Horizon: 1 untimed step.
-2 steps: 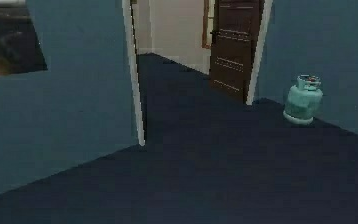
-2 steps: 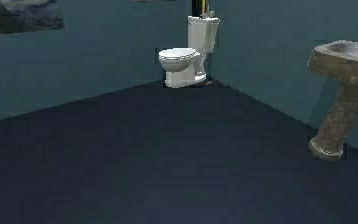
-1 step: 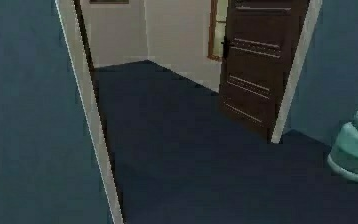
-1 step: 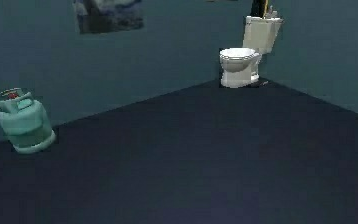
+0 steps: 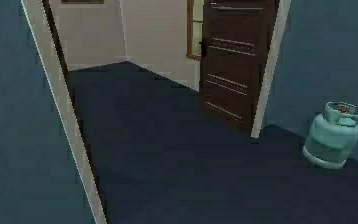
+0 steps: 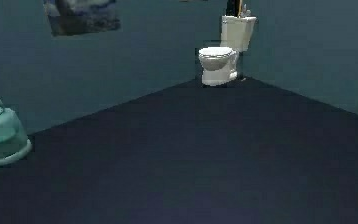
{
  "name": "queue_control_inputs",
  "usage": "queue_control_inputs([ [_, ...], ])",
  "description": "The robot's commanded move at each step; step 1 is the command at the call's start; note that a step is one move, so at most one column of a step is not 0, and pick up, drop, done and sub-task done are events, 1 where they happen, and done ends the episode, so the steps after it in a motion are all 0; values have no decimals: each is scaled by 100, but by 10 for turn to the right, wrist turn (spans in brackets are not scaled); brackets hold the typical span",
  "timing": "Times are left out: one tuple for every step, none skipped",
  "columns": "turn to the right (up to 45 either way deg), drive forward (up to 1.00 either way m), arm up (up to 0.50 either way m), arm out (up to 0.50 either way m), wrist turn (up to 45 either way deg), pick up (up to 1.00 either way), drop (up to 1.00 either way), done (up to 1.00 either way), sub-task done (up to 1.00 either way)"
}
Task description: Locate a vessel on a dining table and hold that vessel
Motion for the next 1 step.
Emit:
queue_control_inputs([
  [0, 60, 0, 0, 0, 0, 0, 0, 0],
])
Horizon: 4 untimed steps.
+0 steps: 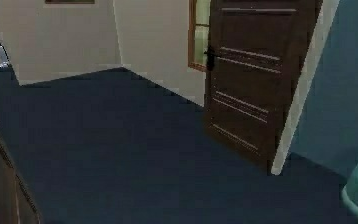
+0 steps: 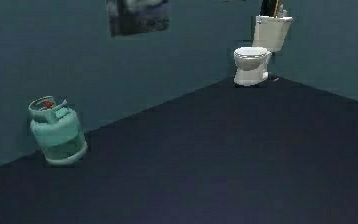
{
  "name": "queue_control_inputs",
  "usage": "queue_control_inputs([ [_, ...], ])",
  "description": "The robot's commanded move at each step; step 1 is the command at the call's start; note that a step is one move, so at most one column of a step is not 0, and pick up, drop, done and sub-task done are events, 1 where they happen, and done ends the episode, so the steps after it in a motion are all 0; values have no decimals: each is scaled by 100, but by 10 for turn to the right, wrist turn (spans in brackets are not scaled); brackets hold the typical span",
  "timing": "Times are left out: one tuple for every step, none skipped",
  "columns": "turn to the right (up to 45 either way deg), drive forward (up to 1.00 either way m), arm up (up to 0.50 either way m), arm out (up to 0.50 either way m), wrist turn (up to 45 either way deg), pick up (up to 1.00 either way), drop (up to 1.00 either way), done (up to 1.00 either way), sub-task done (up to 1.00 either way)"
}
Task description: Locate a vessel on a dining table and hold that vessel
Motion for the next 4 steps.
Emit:
queue_control_inputs([
  [-90, 0, 0, 0, 0, 0, 0, 0, 0],
  [0, 100, 0, 0, 0, 0, 0, 0, 0],
  [-180, 0, 0, 0, 0, 0, 0, 0, 0],
  [0, 10, 0, 0, 0, 0, 0, 0, 0],
])
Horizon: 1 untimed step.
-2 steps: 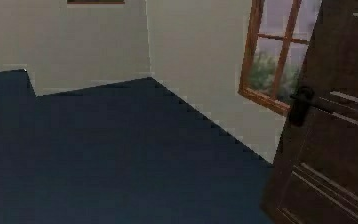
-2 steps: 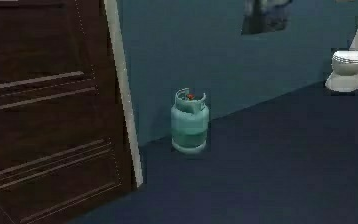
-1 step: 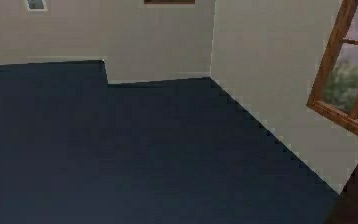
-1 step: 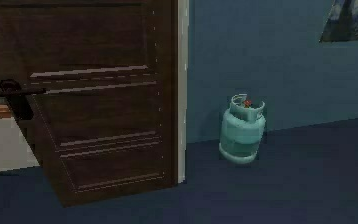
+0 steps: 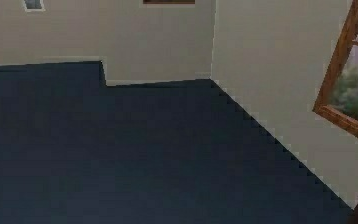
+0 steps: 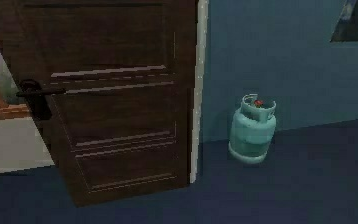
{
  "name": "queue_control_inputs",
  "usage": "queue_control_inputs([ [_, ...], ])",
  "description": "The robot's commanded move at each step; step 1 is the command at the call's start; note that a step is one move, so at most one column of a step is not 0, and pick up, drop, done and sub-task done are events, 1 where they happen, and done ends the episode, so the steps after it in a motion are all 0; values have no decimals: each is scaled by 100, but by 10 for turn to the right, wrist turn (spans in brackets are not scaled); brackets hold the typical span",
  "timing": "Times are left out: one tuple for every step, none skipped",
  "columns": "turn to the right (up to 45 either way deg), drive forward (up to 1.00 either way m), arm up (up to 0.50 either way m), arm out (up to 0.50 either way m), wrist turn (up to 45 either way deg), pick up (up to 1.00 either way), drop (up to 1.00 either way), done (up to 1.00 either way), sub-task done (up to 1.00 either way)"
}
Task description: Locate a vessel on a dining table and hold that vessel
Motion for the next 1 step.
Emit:
queue_control_inputs([
  [-120, 0, 0, 0, 0, 0, 0, 0, 0],
])
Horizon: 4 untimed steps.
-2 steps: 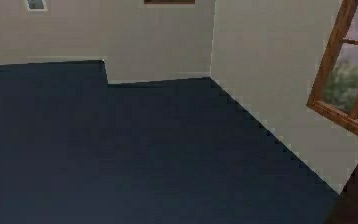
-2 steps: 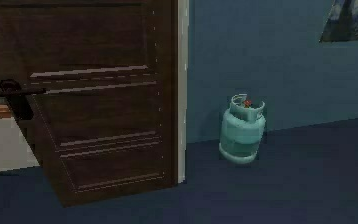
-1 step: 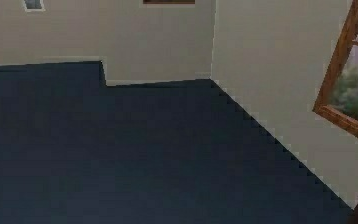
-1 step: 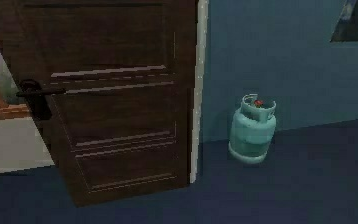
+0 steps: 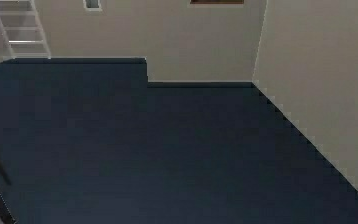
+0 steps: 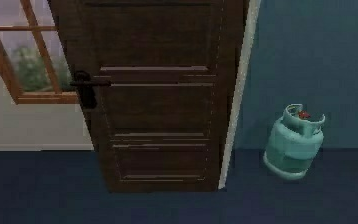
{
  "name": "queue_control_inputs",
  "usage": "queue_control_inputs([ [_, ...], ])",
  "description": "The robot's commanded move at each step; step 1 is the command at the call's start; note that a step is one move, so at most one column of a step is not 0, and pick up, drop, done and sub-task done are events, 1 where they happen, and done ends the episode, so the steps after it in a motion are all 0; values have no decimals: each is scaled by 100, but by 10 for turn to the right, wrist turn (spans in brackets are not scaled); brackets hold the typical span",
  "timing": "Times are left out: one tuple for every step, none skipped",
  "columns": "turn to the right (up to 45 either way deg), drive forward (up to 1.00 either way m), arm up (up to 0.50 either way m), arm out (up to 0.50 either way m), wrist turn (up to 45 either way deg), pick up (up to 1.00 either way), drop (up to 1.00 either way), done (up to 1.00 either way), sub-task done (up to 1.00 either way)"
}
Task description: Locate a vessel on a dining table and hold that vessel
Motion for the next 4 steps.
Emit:
queue_control_inputs([
  [0, 65, 0, 0, 0, 0, 0, 0, 0],
  [-390, 0, 0, 0, 0, 0, 0, 0, 0],
  [0, 45, 0, 0, 0, 0, 0, 0, 0],
  [-60, 0, 0, 0, 0, 0, 0, 0, 0],
])
